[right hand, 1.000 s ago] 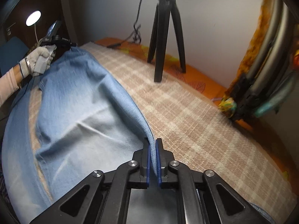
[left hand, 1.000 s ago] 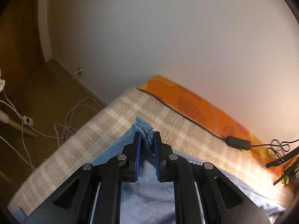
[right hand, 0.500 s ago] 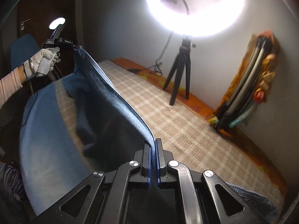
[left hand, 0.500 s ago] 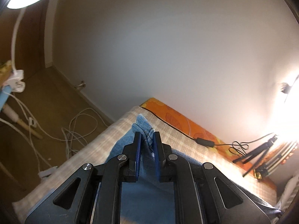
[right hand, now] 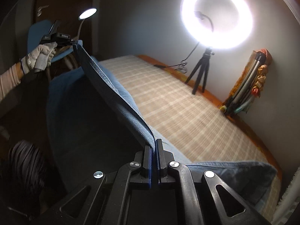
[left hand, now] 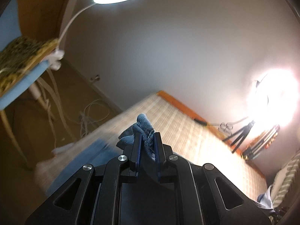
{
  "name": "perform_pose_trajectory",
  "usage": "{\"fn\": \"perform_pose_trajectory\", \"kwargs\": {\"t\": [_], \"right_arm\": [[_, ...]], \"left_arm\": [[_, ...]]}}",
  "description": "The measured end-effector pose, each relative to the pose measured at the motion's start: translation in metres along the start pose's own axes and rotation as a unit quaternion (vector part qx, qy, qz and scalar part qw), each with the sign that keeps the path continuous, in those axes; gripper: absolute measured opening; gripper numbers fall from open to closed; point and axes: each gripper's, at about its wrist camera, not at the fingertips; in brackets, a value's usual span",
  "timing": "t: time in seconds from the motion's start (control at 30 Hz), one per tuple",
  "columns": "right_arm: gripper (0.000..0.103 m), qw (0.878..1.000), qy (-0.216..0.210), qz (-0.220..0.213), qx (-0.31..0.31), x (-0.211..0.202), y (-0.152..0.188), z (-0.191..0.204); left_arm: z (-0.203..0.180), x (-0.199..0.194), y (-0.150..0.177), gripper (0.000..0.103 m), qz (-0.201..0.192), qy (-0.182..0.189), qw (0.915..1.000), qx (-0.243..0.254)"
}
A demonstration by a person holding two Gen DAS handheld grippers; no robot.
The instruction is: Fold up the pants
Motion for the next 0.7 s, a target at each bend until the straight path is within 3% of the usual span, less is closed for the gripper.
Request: {"fn": "perform_pose_trajectory", "kwargs": {"t": [0.2, 0.3, 0.57, 0.63, 0.7], "right_arm": [[0.001, 0.999, -0.005, 0.048, -0.022, 0.002, 0.045, 0.032], [0.001, 0.997, 0.000, 0.072, -0.036, 0.013, 0.062, 0.042], [0.002, 0.991, 0.015, 0.121, -0.059, 0.033, 0.084, 0.058], [0.007, 0.990, 0.011, 0.129, -0.058, 0.032, 0.079, 0.059], [0.017, 0.991, -0.001, 0.124, -0.052, 0.027, 0.069, 0.057]], "left_arm": [[0.031, -0.018, 0.064, 0.011, 0.032, -0.003, 0.9992, -0.023], [0.048, -0.017, 0.090, 0.011, 0.043, 0.008, 0.9972, -0.061], [0.057, -0.021, 0.112, 0.014, 0.046, 0.037, 0.9940, -0.092], [0.059, -0.023, 0.115, 0.020, 0.045, 0.045, 0.9932, -0.097], [0.059, -0.023, 0.117, 0.054, 0.055, 0.047, 0.9918, -0.105]]}}
Point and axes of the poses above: each gripper's, at about its wrist camera, not at the fingertips, and x roughly the way its jaws point, z to its left, y to its underside, and after that the axes turned 13 degrees about x, right-handed
